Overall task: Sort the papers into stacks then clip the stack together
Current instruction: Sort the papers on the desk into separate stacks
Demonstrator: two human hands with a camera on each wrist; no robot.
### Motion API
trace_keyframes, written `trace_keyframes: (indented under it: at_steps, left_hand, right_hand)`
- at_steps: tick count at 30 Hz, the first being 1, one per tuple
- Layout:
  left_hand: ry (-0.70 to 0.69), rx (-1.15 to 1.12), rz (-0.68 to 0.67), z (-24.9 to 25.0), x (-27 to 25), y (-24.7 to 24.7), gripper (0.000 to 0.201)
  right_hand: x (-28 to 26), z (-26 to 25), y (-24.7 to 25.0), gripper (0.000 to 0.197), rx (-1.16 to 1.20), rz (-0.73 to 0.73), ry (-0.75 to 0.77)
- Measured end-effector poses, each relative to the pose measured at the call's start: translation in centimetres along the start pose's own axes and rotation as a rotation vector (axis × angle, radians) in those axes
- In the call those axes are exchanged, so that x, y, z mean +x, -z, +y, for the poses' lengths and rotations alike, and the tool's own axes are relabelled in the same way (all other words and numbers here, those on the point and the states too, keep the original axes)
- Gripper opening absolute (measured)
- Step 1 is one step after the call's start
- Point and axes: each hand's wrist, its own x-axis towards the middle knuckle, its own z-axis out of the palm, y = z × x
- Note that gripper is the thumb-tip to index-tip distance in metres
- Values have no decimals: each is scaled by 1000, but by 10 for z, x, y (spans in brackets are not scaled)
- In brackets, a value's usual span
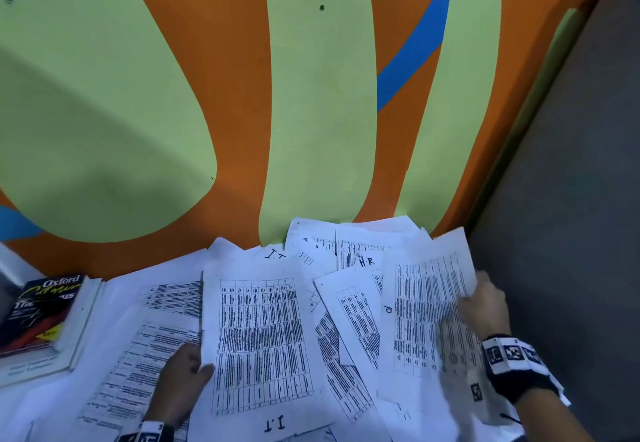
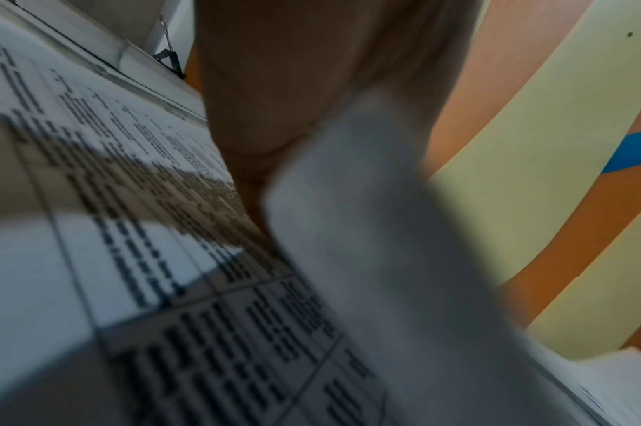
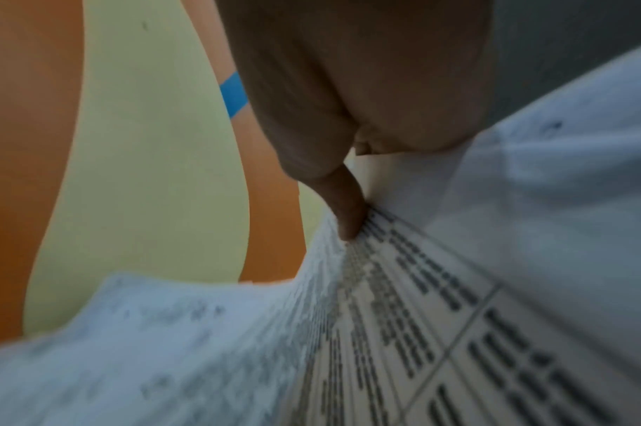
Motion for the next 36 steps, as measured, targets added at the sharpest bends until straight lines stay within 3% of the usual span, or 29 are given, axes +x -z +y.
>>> trace_keyframes:
  at_steps: [3,6,8,11,13,15,17,19,20,24,27,30,32,33,36]
  left_hand:
    - [-1,-33,-42,-5,-2,1,16]
    - [-37,-102,-40,3,-11,2,21]
    - [-23,-209,-46,13,-17,2,29]
    - [-8,-320,-43,21,-22,2,31]
    - [-14,-364,-46,26,-26,1,32]
    - [-22,-418,-39,31,-31,1,36]
    - [-51,-451,-36,36,-38,3,36]
    - [-62,-488,-49,37,-45,7,38]
    - [-72,-506,-61,38,-48,8,42]
    - [-123,-511,-87,43,-66,18,30]
    - [-168,-540,-88,62,-78,33,24]
    - [-272,-498,-49,86,-78,55,61]
    - [-328,-499,64,101,-70,70,83]
    - [-332,-511,131,109,-66,76,84]
    - [-408,-424,295,134,-56,94,50]
  right_hand:
    - [-1,-13,37,21,294,-63,84]
    - [-13,-33,75,13,753,-182,97]
    - [-18,-45,87,21,1087,-333,85]
    - [-21,-59,72,40,1337,-560,8]
    - [-26,-69,45,51,1394,-708,-61]
    - [-40,-84,12,33,1306,-802,-131]
    - [-60,-105,-19,20,1078,-832,-99]
    - [-78,-124,-45,36,940,-884,-57]
    - [-85,-131,-53,43,911,-895,-65]
    - [-100,-158,-67,29,857,-917,-34]
    - [-114,-176,-63,35,907,-821,137]
    - [-127,-196,-51,36,924,-646,345]
    - [-135,-212,-39,34,934,-541,475]
    - [-138,-219,-32,33,943,-498,533]
    - [-145,-239,-12,36,959,-410,681]
